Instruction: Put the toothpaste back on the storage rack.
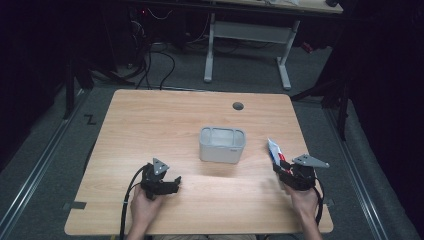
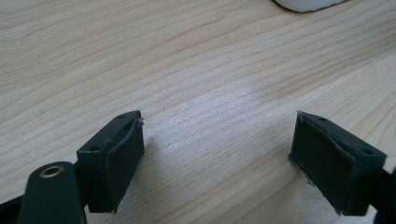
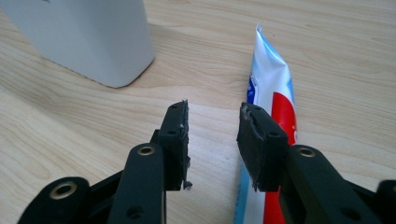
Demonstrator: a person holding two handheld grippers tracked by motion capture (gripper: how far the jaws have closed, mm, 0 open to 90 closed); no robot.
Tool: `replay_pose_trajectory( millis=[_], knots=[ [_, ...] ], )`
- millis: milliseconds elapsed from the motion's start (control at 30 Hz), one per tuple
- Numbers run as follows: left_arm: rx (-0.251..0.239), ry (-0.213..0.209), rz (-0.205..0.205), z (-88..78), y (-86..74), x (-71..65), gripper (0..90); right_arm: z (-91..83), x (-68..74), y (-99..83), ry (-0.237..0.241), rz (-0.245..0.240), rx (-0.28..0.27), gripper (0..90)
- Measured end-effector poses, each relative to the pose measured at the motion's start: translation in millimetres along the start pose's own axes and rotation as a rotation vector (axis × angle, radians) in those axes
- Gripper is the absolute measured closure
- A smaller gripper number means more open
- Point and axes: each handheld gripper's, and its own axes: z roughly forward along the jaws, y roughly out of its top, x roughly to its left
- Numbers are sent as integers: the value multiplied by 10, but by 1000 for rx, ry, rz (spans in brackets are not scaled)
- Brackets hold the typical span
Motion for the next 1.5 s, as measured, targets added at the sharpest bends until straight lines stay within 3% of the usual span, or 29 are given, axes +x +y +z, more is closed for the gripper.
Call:
replay_pose_trajectory(
  millis=[133,333,567,867,1000,1500],
  knots=[
    [0,0,0,0,0,0,176,-7,-33,44,-19,4,-18,596],
    [0,0,0,0,0,0,176,37,-64,97,-68,1,1,585],
    [0,0,0,0,0,0,176,87,-89,194,-55,-23,8,612],
    [0,0,0,0,0,0,176,231,-205,309,-48,-7,72,658],
    [0,-1,1,0,0,-1,176,295,-248,339,-66,-4,99,663],
    [0,-1,1,0,0,-1,176,477,-360,438,-100,32,161,605]
  ],
)
